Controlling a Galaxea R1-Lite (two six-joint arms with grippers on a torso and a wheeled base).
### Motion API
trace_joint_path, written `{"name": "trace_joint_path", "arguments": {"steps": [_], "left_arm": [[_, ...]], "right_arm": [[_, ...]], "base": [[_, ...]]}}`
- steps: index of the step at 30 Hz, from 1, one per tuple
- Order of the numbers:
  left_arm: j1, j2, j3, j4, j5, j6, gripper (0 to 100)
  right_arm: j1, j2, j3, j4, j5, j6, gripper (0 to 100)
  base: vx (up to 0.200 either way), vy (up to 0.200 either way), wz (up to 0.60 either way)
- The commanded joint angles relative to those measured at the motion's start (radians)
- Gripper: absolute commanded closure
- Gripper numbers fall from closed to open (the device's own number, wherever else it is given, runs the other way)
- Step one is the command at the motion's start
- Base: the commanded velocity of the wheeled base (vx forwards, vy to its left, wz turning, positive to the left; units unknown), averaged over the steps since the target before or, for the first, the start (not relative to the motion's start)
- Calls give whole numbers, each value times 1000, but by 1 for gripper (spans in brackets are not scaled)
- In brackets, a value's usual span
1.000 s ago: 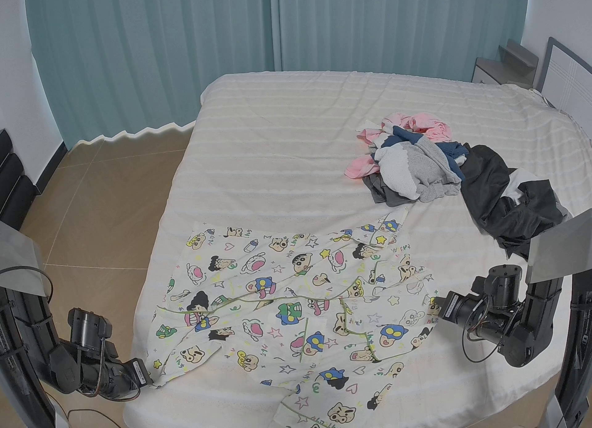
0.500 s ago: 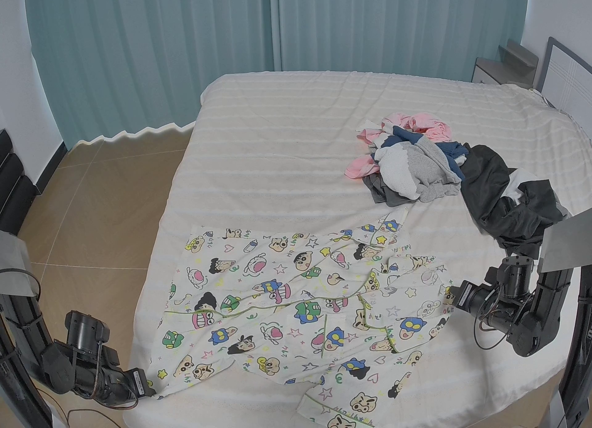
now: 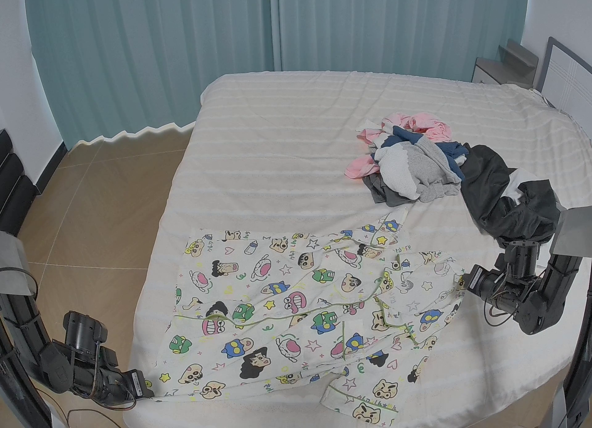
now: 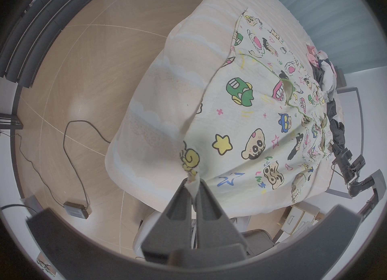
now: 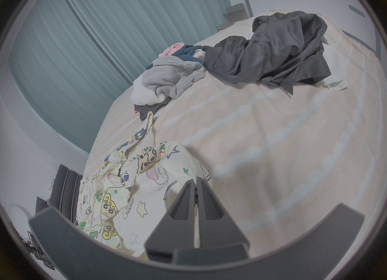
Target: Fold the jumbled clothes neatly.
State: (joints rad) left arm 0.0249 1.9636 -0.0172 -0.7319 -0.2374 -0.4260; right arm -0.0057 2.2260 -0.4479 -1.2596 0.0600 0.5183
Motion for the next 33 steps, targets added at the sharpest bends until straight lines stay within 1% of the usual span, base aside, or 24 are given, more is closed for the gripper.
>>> {"name": "trace_joint_path", "arguments": {"steps": [1,5,19,20,25,27,28,29,30,31,32,33], "left_arm": [[1,3,17,0,1,0,100],[0,3,17,2,1,0,100],[0,-3,17,16,1,0,100],[0,-5,17,20,1,0,0],[1,-8,17,22,-3,-4,0],[12,-32,16,6,0,-7,0],[24,-63,16,-11,-2,-10,0],[26,-68,16,-14,-2,-11,0],[52,-127,16,-49,-8,-16,0],[52,-127,16,-49,-8,-16,0],[70,-195,10,-84,-8,-27,0],[70,-230,0,-96,-6,-42,0]], "right_arm": [[-23,-6,-29,37,0,0,100],[-30,-8,-46,72,0,0,100],[-34,1,-43,81,1,0,100],[-33,1,-38,81,3,0,0],[-17,-8,-28,74,29,16,0],[0,-12,-22,71,43,62,0],[9,-17,-18,71,46,98,0],[10,-20,-18,71,47,108,0],[16,-35,-18,72,63,160,0],[16,-37,-18,72,64,163,0],[15,-71,-14,74,95,195,0],[15,-92,-8,80,110,207,0]], "base": [[0,0,0],[0,0,0],[0,0,0],[0,0,0],[0,0,0],[0,0,0],[0,0,0],[0,0,0],[0,0,0],[0,0,0],[0,0,0],[0,0,0]]}}
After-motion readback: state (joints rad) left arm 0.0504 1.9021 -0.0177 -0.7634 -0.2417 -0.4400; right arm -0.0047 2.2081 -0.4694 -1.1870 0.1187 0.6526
